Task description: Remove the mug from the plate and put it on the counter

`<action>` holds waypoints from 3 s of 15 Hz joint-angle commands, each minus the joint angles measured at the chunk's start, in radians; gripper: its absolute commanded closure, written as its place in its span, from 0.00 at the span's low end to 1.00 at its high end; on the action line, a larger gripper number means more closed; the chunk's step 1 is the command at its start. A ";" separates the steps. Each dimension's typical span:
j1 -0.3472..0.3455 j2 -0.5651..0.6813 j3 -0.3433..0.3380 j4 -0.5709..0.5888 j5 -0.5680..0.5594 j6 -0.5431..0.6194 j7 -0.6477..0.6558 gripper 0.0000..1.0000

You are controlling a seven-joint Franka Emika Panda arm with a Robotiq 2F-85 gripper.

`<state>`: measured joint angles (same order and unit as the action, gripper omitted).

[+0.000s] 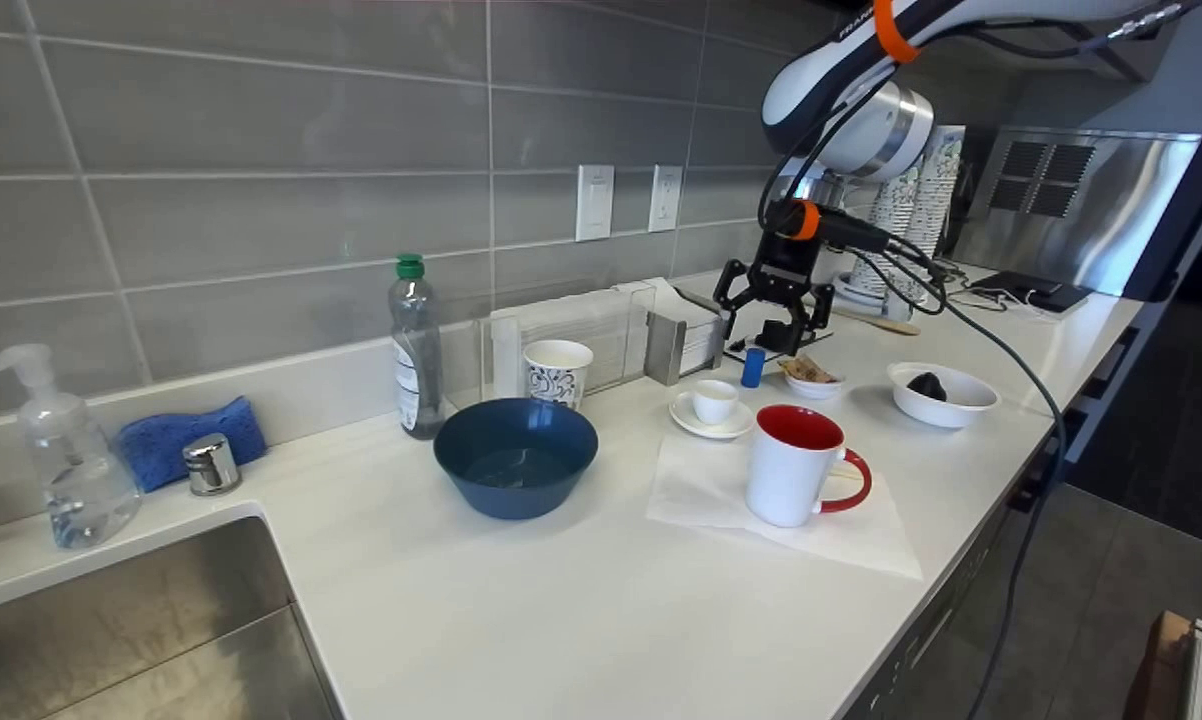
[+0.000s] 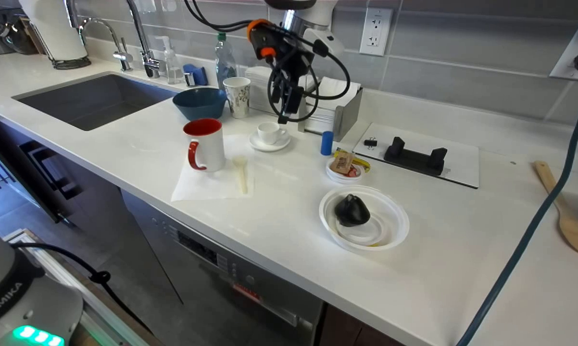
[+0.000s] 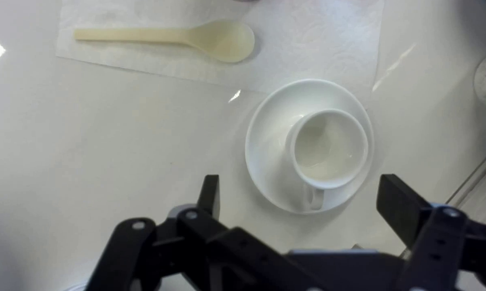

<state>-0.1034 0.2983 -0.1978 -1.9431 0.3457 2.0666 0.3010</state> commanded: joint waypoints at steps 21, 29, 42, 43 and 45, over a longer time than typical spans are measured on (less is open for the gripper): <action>-0.046 0.249 0.077 0.234 0.029 0.011 0.032 0.45; -0.038 0.271 0.075 0.264 0.019 -0.039 0.045 0.58; -0.030 0.292 0.069 0.265 0.003 -0.036 0.074 0.84; -0.030 0.291 0.069 0.264 0.002 -0.034 0.075 0.86; -0.030 0.290 0.068 0.263 0.001 -0.033 0.077 0.98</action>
<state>-0.1290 0.5714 -0.1333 -1.7165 0.3620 2.0594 0.3509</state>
